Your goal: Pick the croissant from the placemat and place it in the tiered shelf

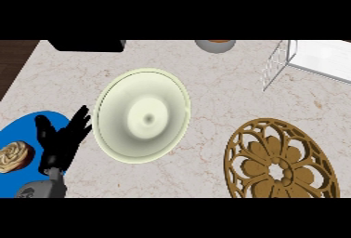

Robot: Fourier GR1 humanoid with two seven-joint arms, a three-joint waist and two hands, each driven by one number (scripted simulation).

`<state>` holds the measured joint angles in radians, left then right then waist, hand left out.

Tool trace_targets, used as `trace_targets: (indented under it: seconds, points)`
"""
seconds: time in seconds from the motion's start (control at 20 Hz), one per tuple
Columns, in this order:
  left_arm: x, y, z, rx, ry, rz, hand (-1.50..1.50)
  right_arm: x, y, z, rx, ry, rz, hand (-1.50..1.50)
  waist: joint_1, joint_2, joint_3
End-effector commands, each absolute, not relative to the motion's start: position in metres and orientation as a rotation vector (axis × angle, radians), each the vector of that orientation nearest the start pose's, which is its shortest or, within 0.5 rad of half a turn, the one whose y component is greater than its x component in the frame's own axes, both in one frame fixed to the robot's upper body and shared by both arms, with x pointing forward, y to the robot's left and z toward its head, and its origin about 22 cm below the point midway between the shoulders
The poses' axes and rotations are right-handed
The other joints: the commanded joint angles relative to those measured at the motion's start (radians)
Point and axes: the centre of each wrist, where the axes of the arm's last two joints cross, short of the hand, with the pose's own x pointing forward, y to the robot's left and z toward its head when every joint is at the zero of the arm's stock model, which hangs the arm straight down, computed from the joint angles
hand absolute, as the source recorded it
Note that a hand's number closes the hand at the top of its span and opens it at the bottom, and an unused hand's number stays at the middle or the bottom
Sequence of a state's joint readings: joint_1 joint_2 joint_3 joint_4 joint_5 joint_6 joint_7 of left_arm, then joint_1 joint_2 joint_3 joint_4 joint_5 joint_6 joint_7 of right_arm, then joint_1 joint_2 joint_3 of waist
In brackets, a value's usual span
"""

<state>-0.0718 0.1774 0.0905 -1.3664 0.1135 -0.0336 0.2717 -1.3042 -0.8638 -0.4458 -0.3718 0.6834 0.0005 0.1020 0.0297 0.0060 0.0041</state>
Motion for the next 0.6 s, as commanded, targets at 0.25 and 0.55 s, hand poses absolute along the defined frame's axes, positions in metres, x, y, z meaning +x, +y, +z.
trace_targets:
  seconds: [0.25,0.55]
  points:
    - [0.251,0.290,-0.021,0.083,-1.118,0.017,0.00,0.389,-0.458,0.357,-0.837,-1.623,-0.210,-1.50,-0.001,0.002,-0.003]
    - [0.247,0.288,-0.017,0.088,-1.129,0.000,0.00,0.367,-0.482,0.369,-0.883,-1.661,-0.425,-1.50,0.002,0.002,-0.003]
